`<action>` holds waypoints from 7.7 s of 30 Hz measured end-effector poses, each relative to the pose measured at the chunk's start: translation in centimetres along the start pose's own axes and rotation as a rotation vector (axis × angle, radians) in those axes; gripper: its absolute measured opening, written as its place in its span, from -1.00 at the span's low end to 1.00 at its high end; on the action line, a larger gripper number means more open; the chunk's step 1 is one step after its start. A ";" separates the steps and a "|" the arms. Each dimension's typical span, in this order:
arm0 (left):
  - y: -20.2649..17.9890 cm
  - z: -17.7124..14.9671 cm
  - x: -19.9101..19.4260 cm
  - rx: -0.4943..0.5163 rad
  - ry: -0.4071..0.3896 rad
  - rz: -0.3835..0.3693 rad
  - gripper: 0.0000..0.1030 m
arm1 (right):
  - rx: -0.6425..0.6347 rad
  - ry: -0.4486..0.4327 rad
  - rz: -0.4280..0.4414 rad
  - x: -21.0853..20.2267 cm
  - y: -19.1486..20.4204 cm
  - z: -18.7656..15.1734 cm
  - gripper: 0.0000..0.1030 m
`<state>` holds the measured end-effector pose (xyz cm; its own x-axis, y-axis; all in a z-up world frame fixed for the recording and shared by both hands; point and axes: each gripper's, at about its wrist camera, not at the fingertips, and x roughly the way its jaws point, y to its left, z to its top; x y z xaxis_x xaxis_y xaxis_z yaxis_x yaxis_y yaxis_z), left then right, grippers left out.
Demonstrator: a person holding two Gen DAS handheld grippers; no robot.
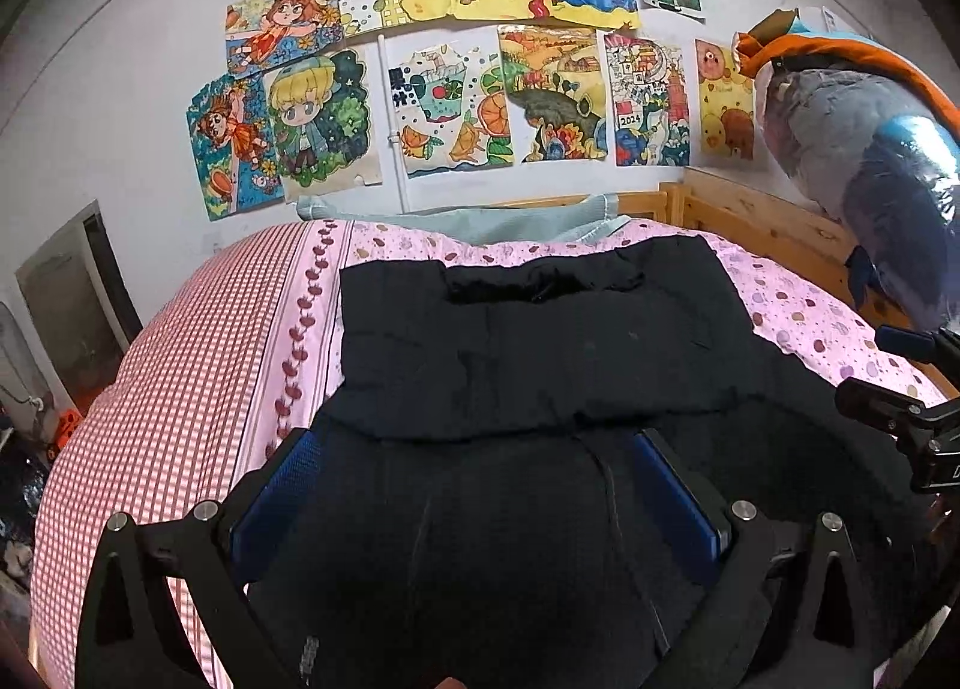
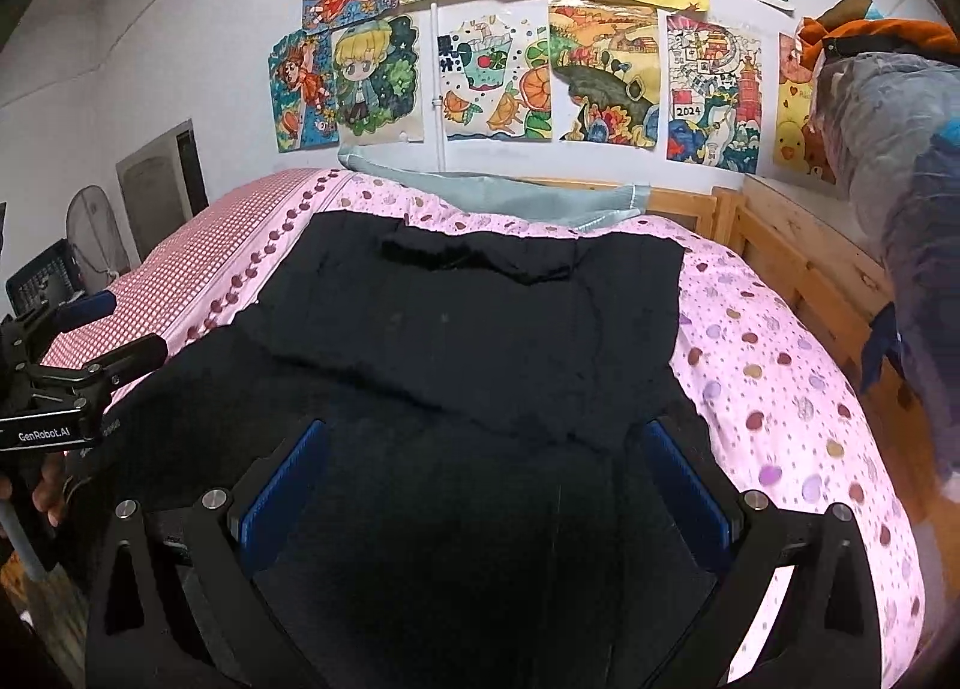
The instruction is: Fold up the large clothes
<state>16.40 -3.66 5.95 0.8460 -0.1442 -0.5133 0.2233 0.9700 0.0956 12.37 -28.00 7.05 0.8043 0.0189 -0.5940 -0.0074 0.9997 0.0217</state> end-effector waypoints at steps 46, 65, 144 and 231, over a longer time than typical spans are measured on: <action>1.7 -11.9 -6.0 0.198 0.050 -0.092 1.00 | -0.185 0.156 0.299 -5.2 1.4 -11.7 0.98; -0.2 -14.3 -6.4 0.239 0.139 -0.061 1.00 | -0.359 0.180 0.285 -6.5 3.2 -13.4 0.98; -0.7 -4.5 -8.0 0.148 -0.116 0.153 -0.84 | -0.385 -0.249 -0.133 -12.0 5.7 -10.3 -0.82; 5.3 10.5 21.0 -0.042 -0.186 -0.051 0.85 | -0.013 -0.263 -0.002 18.7 -4.7 9.5 0.79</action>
<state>40.41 -3.64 4.64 0.9097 -0.2233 -0.3500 0.2511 0.9673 0.0358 33.10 -32.46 3.50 0.9310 0.0150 -0.3648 -0.0124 0.9999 0.0095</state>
